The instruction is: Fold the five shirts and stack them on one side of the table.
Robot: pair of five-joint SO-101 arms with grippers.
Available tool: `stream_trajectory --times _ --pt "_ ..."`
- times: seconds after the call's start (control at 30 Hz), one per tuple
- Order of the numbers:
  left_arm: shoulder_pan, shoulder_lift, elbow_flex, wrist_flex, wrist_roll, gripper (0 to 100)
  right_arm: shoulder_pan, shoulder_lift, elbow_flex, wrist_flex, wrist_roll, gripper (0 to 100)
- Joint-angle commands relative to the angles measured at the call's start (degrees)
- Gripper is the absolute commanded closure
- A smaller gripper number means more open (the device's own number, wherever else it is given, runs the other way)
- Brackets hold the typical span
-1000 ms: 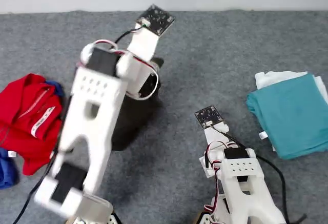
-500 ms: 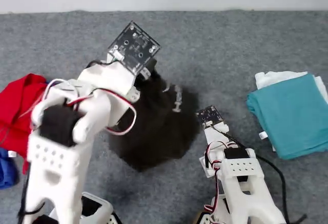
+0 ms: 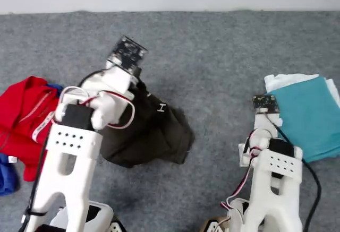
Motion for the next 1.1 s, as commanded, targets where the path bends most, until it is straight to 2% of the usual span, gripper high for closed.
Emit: stream_trajectory --times 0.0,0.13,0.3,0.47,0.67,0.73,0.87,0.97,1.07 --pt "-3.78 -1.67 -5.58 -1.76 0.00 90 0.66 -0.84 -3.52 1.01 0.62 87.0" --pt "-9.85 -1.41 -11.21 -1.93 5.45 84 -0.57 -0.84 -3.60 1.36 0.70 86.9" --pt "-16.88 -1.32 -10.95 -2.37 11.34 83 -5.41 -0.84 -3.78 0.75 0.70 86.9" --pt "-19.34 -1.32 -9.01 -2.37 12.31 83 -11.47 -0.75 -3.78 -1.71 0.35 87.2" --pt "-26.29 -1.32 -8.75 -2.11 12.40 83 -12.26 -0.40 -3.69 -1.36 0.44 87.2" --pt "-23.56 -1.58 -7.34 -1.23 12.40 83 -12.62 -0.31 -3.69 -1.63 0.35 87.2" --pt "-9.41 -1.23 -2.24 1.67 12.13 83 -12.09 -0.31 -3.43 -1.71 0.44 87.2" --pt "0.44 -1.23 3.03 -0.18 10.73 80 -12.09 -0.31 -3.25 -1.27 0.62 87.2" --pt "5.71 -1.14 8.40 -2.64 7.03 76 -12.09 -0.31 -2.46 -1.45 0.70 87.2"
